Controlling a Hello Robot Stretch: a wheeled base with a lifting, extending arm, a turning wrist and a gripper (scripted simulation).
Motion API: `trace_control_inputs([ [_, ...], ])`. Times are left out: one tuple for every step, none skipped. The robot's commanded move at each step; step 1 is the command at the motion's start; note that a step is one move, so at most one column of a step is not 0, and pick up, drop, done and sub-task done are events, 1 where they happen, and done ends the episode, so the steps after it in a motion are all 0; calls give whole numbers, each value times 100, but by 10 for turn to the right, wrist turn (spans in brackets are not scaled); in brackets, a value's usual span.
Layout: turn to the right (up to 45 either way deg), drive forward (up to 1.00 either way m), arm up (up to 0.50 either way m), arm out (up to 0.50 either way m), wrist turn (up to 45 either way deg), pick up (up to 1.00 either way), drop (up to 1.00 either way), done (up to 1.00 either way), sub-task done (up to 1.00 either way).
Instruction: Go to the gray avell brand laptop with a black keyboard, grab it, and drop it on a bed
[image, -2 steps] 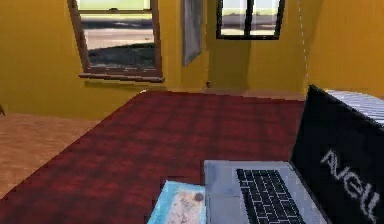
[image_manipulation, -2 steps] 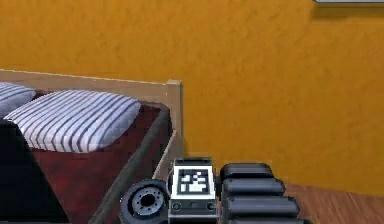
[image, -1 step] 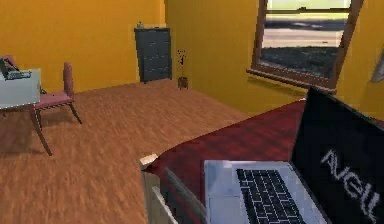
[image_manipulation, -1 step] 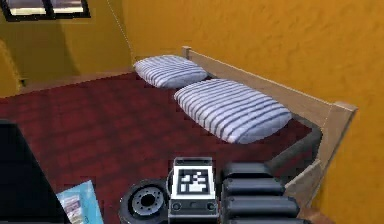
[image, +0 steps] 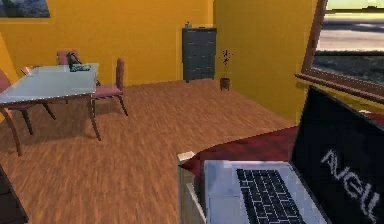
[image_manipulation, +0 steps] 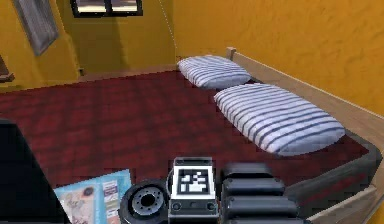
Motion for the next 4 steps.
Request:
trace_control_inputs([
  [0,0,0,48,0,0,0,0,0],
  [0,0,0,0,450,0,0,0,0],
  [0,0,0,0,450,0,0,0,0],
  [0,0,-4,0,0,0,0,0,0],
])
